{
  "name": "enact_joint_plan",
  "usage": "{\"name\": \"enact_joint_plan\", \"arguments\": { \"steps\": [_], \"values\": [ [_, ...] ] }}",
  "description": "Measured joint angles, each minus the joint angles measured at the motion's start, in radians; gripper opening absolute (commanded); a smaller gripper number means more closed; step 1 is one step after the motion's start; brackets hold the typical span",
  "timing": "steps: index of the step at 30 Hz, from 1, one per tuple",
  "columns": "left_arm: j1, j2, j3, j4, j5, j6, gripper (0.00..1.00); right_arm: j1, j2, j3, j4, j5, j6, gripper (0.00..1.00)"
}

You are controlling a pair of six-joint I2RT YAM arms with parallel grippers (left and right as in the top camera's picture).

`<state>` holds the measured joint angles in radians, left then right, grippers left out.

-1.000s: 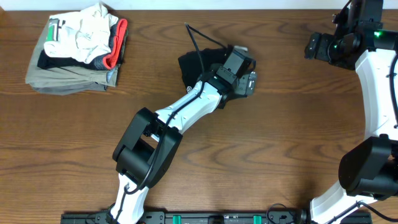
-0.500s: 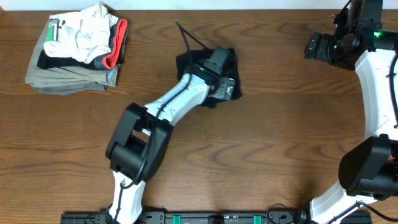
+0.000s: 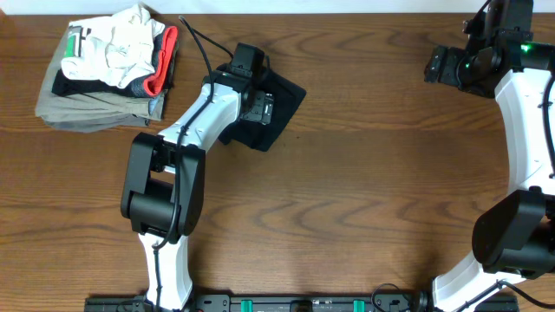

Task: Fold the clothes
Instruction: 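Carry the black shirt with the left gripper toward the clothes stack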

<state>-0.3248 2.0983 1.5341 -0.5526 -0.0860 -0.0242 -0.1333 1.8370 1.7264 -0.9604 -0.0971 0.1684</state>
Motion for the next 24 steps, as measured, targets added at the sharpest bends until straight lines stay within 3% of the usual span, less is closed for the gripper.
{"name": "enact_joint_plan", "arguments": {
  "steps": [5,15,24],
  "values": [
    [-0.032,-0.029,0.000,-0.035,0.000,0.093,1.00,0.000,0.000,0.000,0.000,0.000,0.000,0.93],
    [-0.134,-0.288,0.012,-0.097,0.000,0.179,0.98,0.000,0.000,0.000,0.000,0.000,0.000,0.93],
    [-0.239,-0.145,0.017,-0.097,-0.024,0.140,0.98,0.000,0.000,0.000,0.000,0.000,0.000,0.93]
  ]
}}
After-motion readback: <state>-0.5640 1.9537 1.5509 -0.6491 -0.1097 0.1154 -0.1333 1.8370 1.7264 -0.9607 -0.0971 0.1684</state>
